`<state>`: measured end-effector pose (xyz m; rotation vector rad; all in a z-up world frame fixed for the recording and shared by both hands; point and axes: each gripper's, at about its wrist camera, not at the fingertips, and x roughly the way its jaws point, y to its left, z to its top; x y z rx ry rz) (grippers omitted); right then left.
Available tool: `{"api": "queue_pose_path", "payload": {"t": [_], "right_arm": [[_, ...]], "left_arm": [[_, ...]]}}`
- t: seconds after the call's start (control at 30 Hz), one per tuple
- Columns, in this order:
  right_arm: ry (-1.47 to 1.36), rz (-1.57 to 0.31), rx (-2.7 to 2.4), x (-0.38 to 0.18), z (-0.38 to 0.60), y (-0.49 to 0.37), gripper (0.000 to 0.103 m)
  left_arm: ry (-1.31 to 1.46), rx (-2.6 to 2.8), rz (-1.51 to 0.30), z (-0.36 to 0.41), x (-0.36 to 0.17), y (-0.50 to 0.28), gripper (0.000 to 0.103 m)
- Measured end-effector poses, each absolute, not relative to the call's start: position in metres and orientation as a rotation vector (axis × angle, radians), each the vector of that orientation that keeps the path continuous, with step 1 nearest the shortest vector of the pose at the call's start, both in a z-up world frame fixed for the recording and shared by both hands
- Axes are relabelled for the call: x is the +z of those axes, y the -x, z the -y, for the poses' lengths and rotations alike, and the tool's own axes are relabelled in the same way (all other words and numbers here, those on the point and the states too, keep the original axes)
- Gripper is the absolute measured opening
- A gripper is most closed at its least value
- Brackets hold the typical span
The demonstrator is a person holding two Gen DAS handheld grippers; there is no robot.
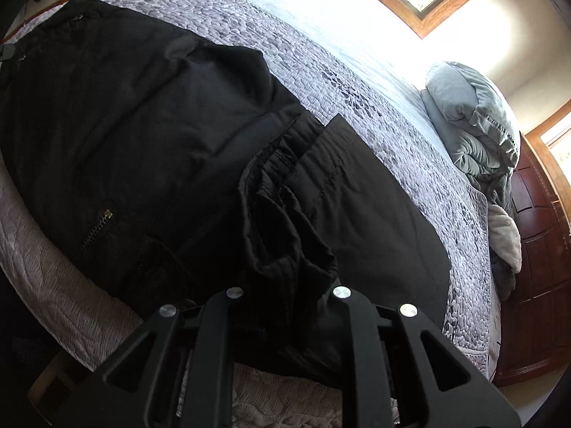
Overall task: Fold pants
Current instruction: 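Lay the leg hems onto the waistband and open the right gripper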
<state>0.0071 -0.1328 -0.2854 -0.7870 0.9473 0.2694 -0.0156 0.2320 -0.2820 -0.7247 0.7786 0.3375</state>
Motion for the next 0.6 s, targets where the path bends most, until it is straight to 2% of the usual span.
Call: {"api": "queue_pose_path", "payload": {"t": [0.17,0.37,0.6], "right_arm": [[0.798,-0.956,0.27,-0.292,0.132,-0.008,0.016],[0.783,-0.973,0.31,-0.296,0.131,-0.004,0.035],[0.655,-1.01,0.406,-0.265,0.13,-0.001,0.062]], "left_arm": [[0.725,0.335,-0.779,-0.233,-0.282,0.016,0.095],[0.726,0.334,-0.777,-0.233,-0.282,0.017,0.095],[0.729,0.329,-0.776,-0.233,-0.282,0.018,0.095]]}}
